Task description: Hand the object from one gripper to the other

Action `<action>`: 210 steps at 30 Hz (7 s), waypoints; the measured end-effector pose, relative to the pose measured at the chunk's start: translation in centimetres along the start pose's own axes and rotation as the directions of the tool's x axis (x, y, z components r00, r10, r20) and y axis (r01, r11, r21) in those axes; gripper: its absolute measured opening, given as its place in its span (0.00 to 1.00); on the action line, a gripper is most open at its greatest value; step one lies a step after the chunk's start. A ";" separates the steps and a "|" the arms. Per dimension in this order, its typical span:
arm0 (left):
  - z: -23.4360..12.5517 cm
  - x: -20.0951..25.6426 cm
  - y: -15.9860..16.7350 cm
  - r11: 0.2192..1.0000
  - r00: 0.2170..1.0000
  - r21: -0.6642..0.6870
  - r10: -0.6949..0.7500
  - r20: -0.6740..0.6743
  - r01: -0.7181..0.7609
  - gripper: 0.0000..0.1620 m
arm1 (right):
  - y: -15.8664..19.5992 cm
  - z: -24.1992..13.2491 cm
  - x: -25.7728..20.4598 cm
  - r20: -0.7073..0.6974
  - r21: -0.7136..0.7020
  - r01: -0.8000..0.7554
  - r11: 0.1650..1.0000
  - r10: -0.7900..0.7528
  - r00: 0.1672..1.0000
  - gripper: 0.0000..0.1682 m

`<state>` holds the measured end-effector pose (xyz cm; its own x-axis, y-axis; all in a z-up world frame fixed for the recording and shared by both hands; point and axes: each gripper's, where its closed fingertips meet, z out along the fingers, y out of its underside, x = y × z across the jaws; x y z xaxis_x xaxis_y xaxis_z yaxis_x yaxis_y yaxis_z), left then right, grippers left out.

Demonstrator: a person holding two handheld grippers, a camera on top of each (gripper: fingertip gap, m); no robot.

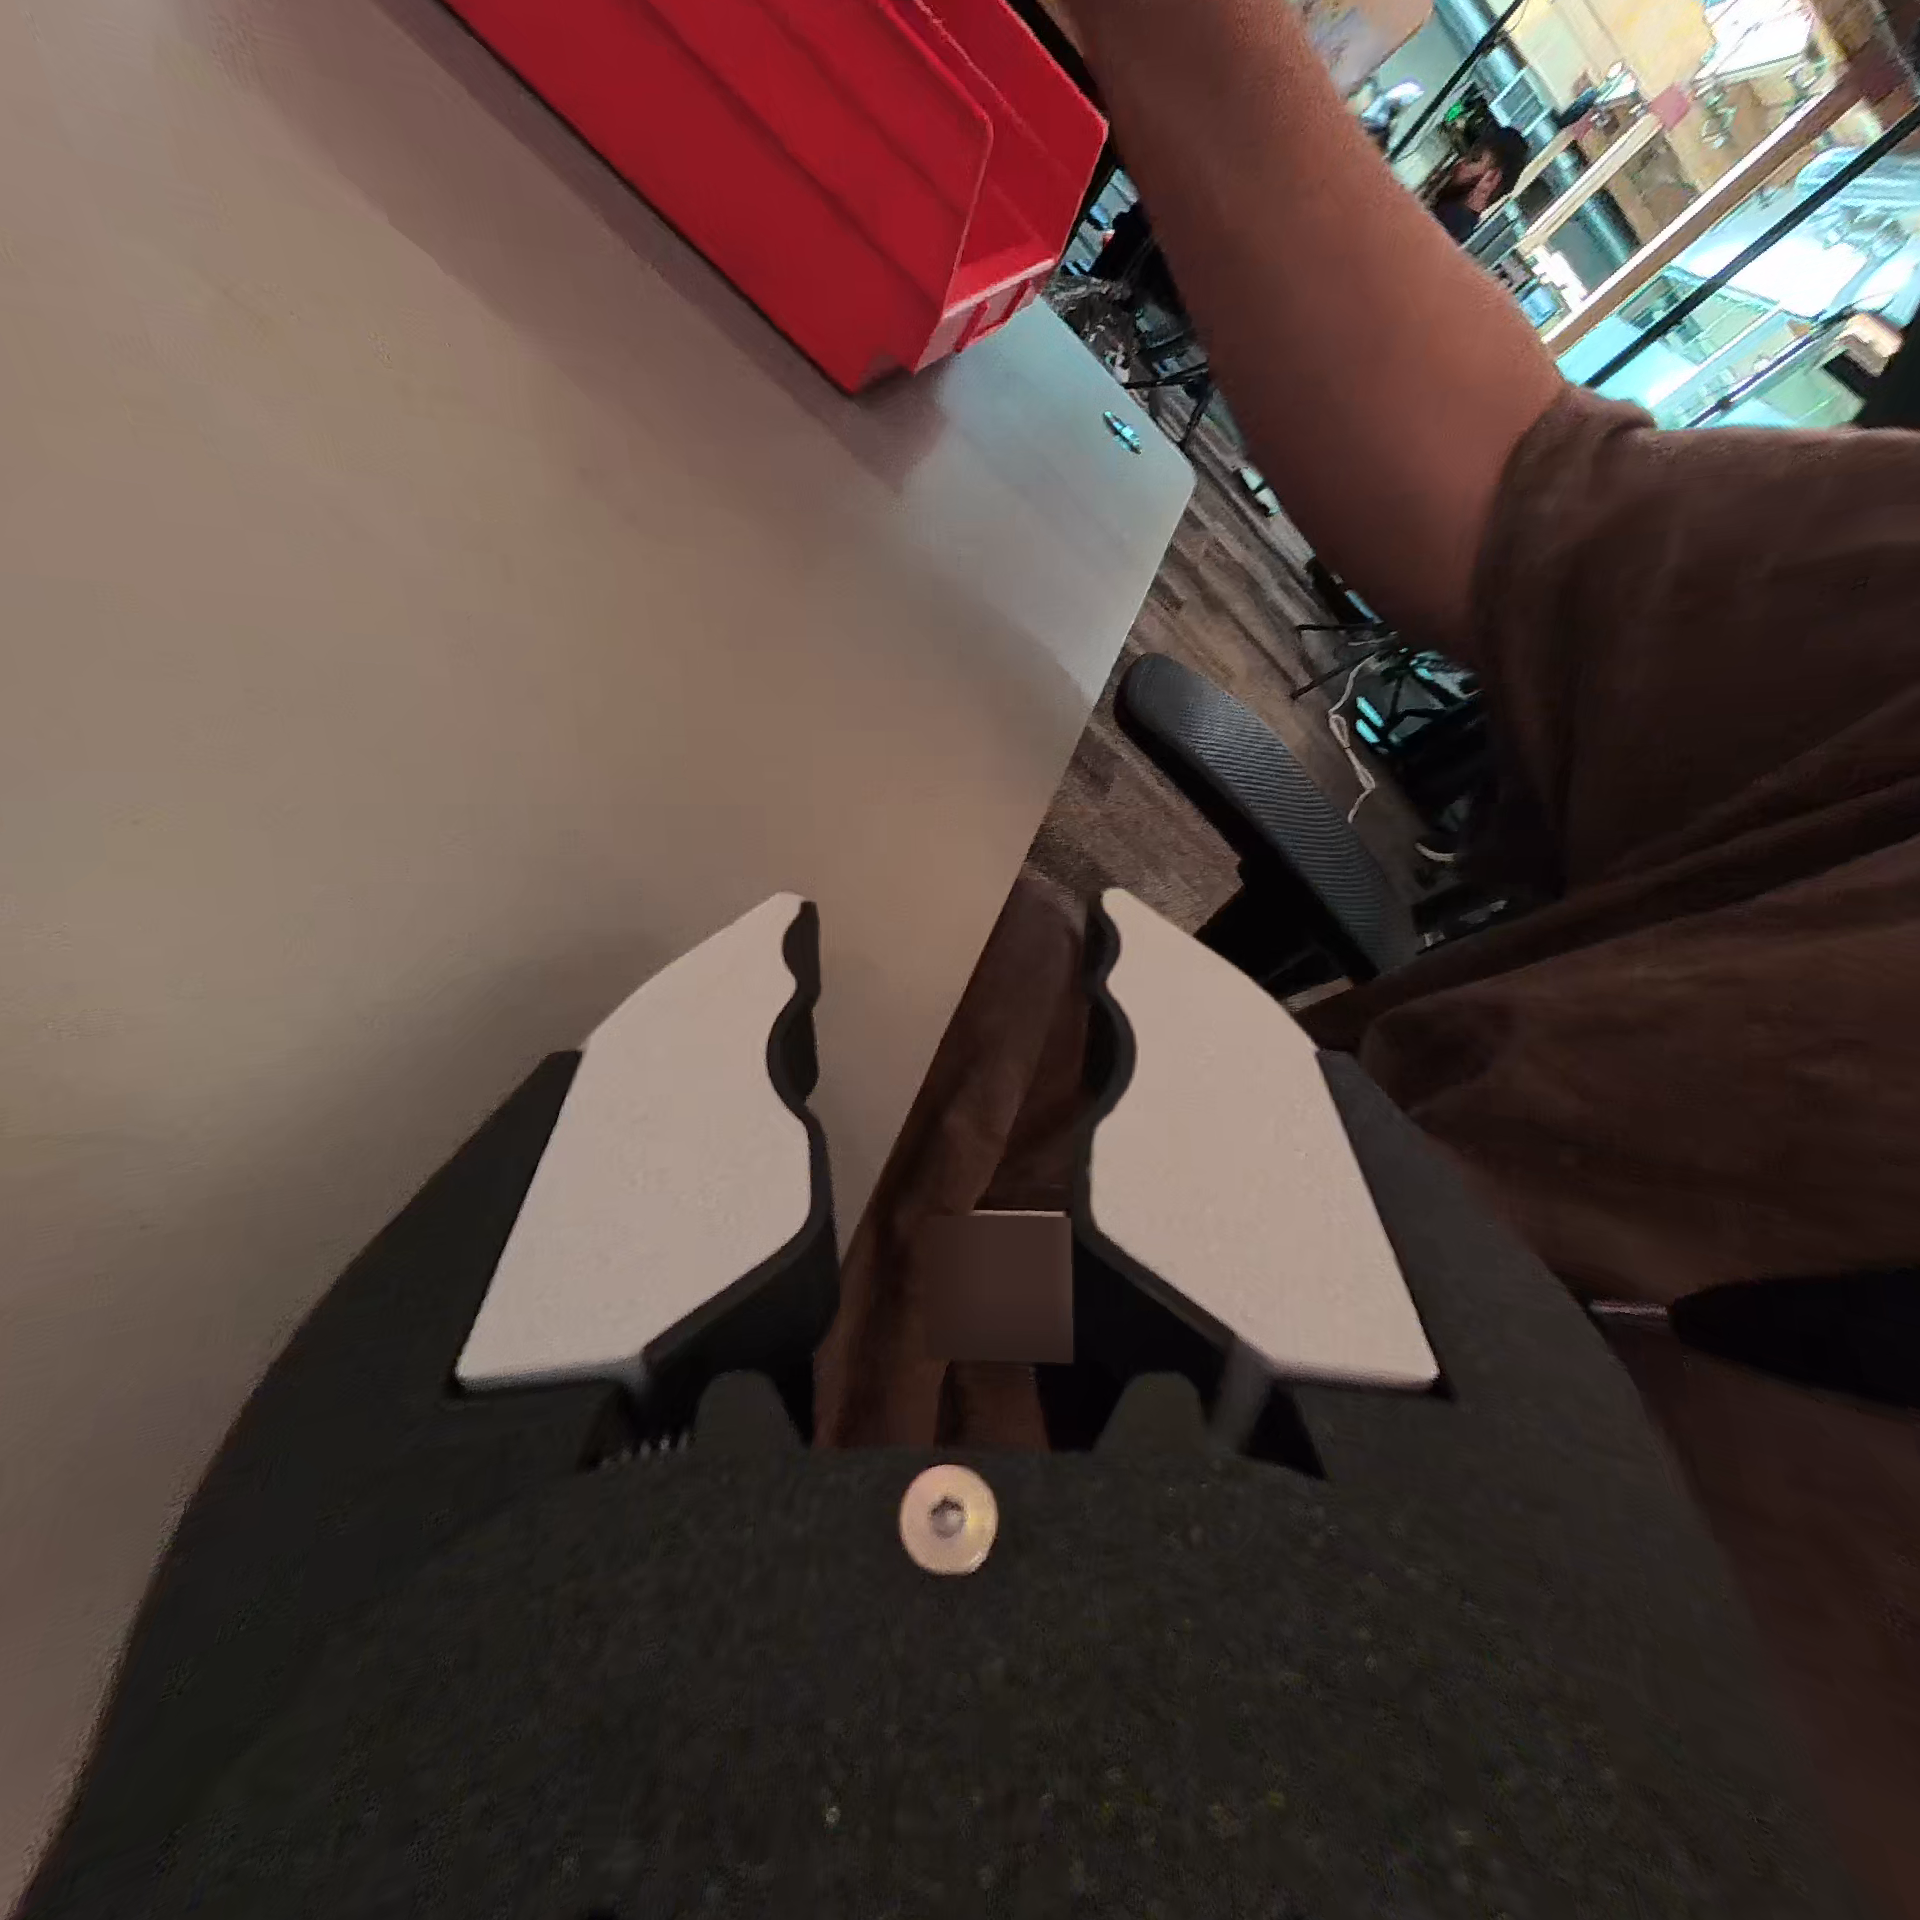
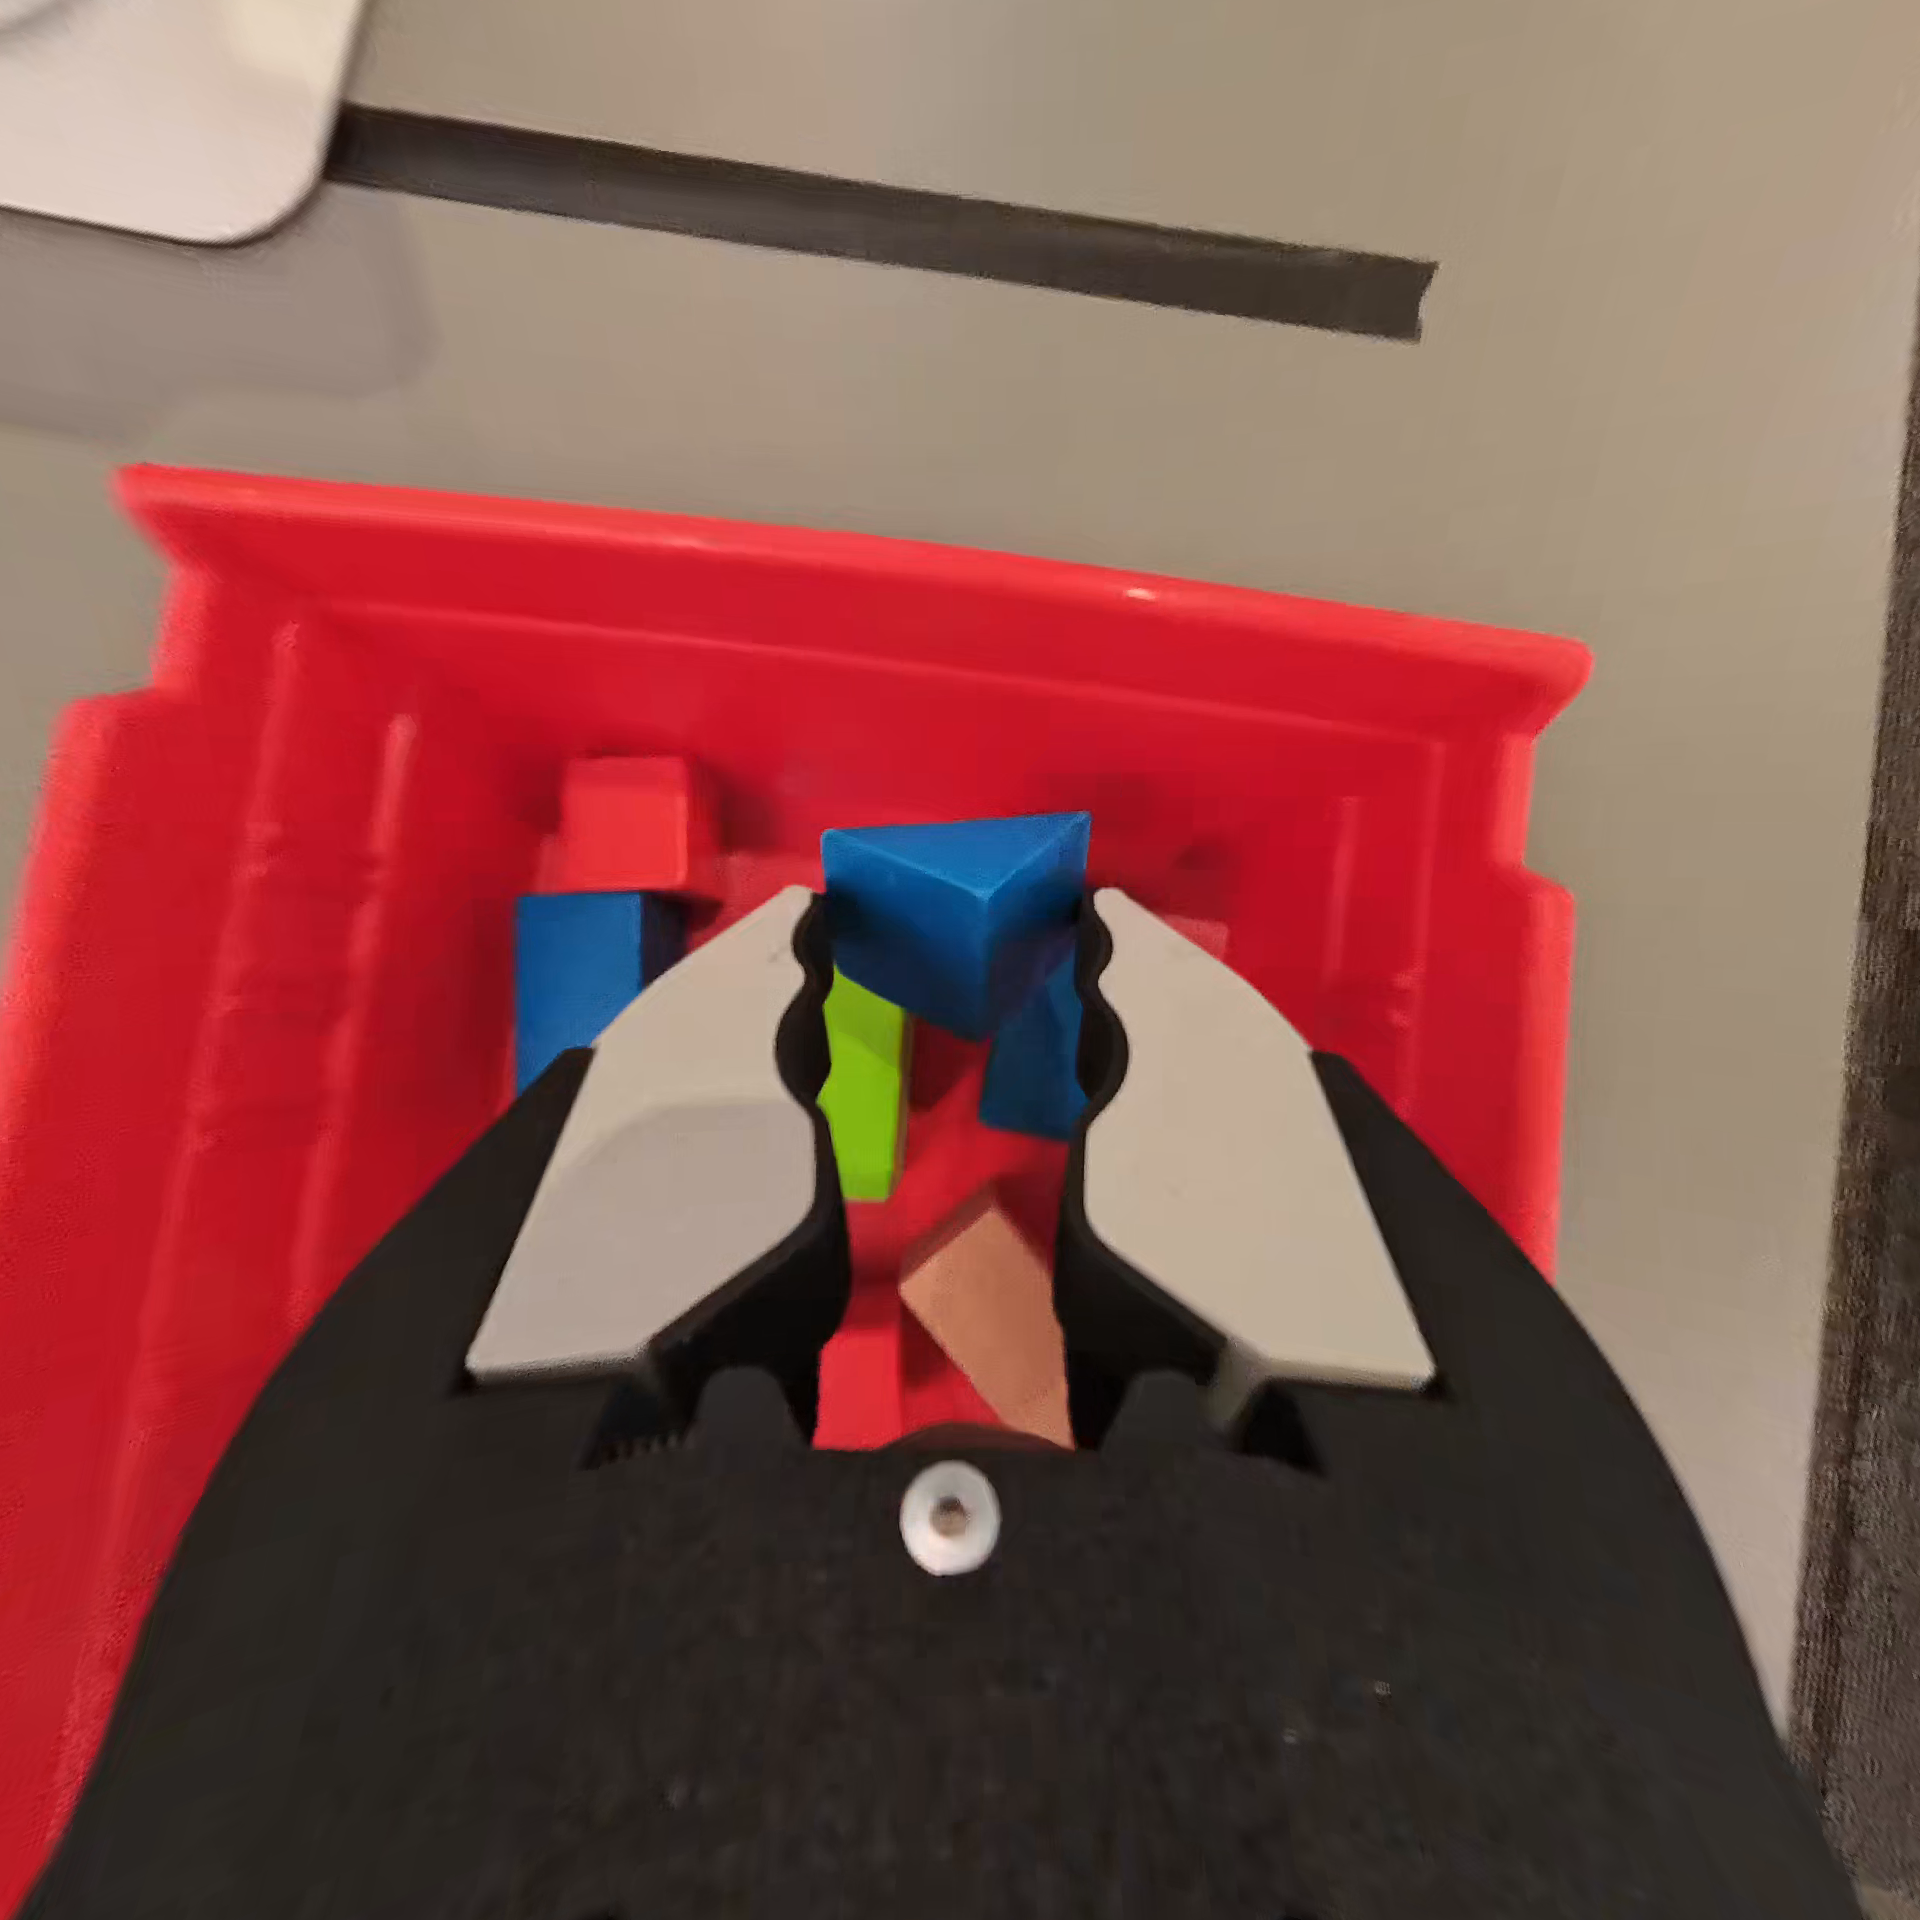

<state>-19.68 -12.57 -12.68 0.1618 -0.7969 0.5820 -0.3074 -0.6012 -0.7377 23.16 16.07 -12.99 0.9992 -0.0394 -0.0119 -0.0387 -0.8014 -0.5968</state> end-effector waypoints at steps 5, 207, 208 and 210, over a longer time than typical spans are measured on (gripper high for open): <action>-0.3 0.0 -0.2 0.999 0.998 0.009 -0.052 -0.038 0.052 0.30 | 0.9 4.0 0.3 -0.046 -0.163 -0.031 0.986 0.024 0.999 0.27; -22.4 -12.3 -1.1 0.917 0.571 0.323 -0.139 0.809 -0.234 0.35 | 18.5 -16.4 -6.2 -0.091 0.621 -0.048 0.782 0.132 0.987 0.39; -22.1 -12.5 -0.8 0.924 0.587 0.325 -0.152 0.795 -0.201 0.33 | 18.4 -16.3 -6.1 -0.091 0.622 -0.047 0.781 0.133 0.987 0.39; -21.7 -12.9 -0.7 0.928 0.614 0.333 -0.166 0.772 -0.168 0.33 | 18.4 -15.7 -5.7 -0.096 0.612 -0.050 0.789 0.137 0.986 0.39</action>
<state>-41.91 -0.64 -12.24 0.8738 -0.4359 0.2156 -0.0002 -0.4437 -0.8962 16.52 -7.81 -11.26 0.9784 -0.2059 -0.0161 -0.0718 -0.2657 -0.9614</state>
